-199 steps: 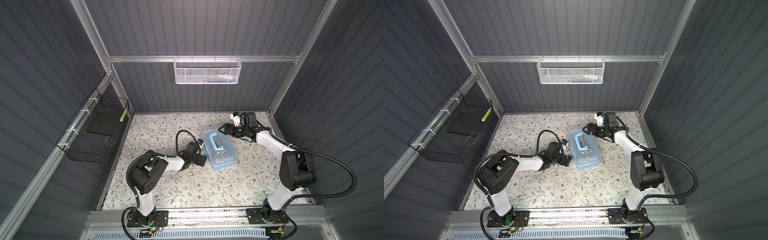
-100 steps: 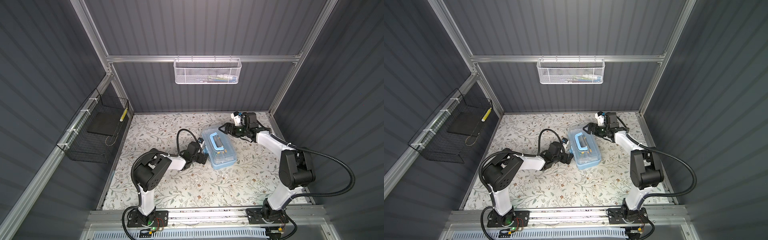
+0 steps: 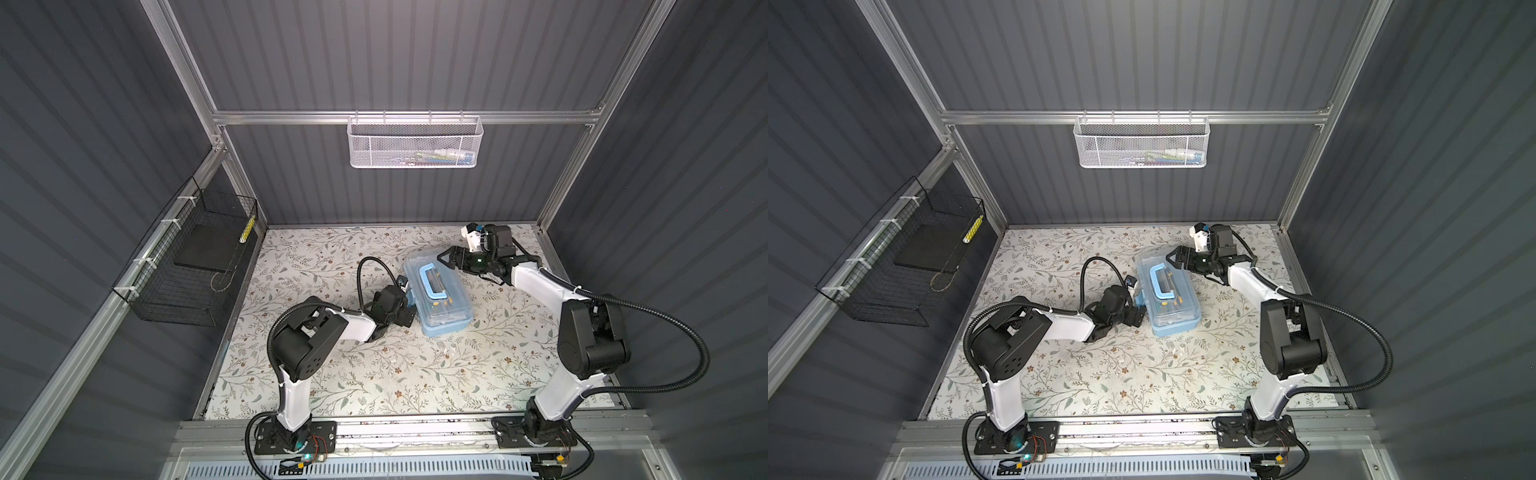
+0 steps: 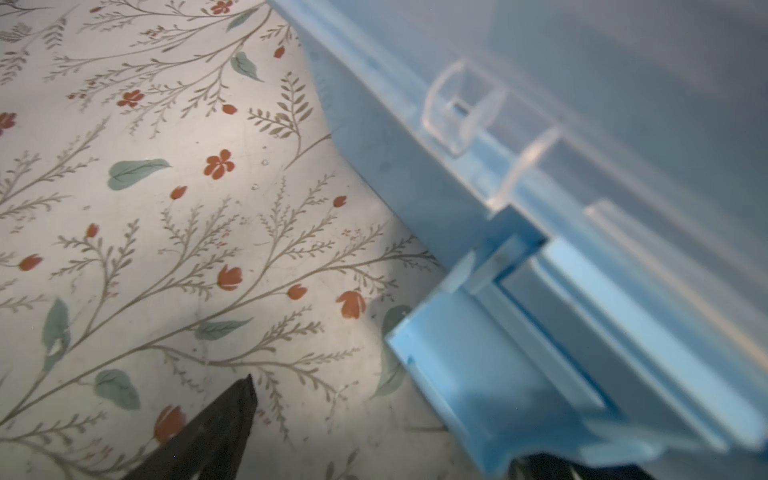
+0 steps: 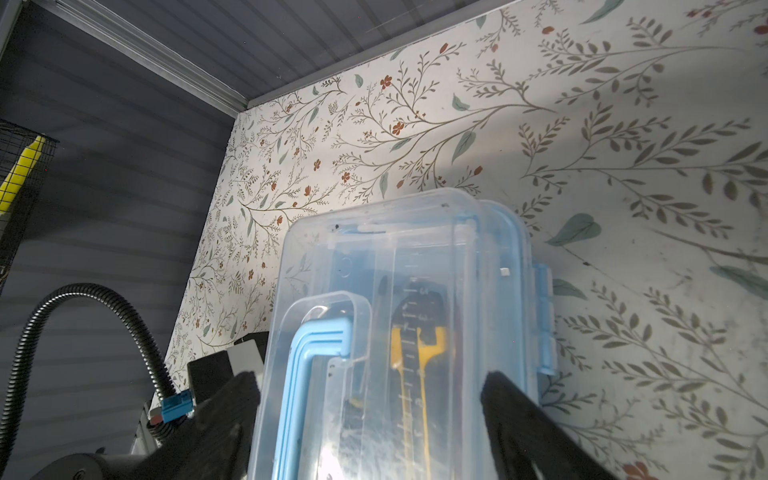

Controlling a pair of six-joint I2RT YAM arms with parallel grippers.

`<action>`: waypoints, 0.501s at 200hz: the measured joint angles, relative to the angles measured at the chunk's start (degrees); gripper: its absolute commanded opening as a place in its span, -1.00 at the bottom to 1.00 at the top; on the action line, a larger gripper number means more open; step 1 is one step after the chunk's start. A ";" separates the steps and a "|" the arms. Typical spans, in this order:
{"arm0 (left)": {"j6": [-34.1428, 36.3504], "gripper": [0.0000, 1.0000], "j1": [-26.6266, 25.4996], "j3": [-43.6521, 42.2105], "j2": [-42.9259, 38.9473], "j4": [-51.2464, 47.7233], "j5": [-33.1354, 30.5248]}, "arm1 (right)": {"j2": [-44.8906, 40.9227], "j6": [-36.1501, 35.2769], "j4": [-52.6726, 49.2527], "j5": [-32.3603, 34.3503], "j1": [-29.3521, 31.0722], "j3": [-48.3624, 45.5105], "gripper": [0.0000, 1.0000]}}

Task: Pack the tool kit

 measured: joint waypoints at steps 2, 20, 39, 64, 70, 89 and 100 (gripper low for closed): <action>0.02 0.99 0.00 -0.04 -0.04 -0.09 -0.22 | 0.00 0.00 -0.02 0.04 0.04 0.00 0.71; 0.24 0.99 0.15 -0.33 -0.79 -0.98 -1.90 | 0.00 0.00 -0.09 0.07 0.28 0.00 0.71; 0.42 0.99 0.31 -0.70 -2.03 -1.95 -3.19 | 0.00 -0.02 -0.17 0.13 0.57 -0.02 0.70; 0.37 0.99 0.42 -1.62 -5.05 -2.75 -4.70 | 0.00 -0.26 -0.26 0.39 0.74 -0.02 0.69; 0.35 0.99 0.42 -1.84 -5.81 -2.78 -5.01 | 0.00 -0.39 -0.28 0.52 0.76 -0.02 0.69; 0.35 0.99 0.42 -2.40 -8.33 -3.13 -5.70 | 0.00 -0.63 -0.48 1.05 0.94 -0.02 0.68; 0.35 0.99 0.42 -2.60 -9.44 -3.41 -5.73 | 0.00 -0.83 -0.57 1.25 1.01 -0.02 0.68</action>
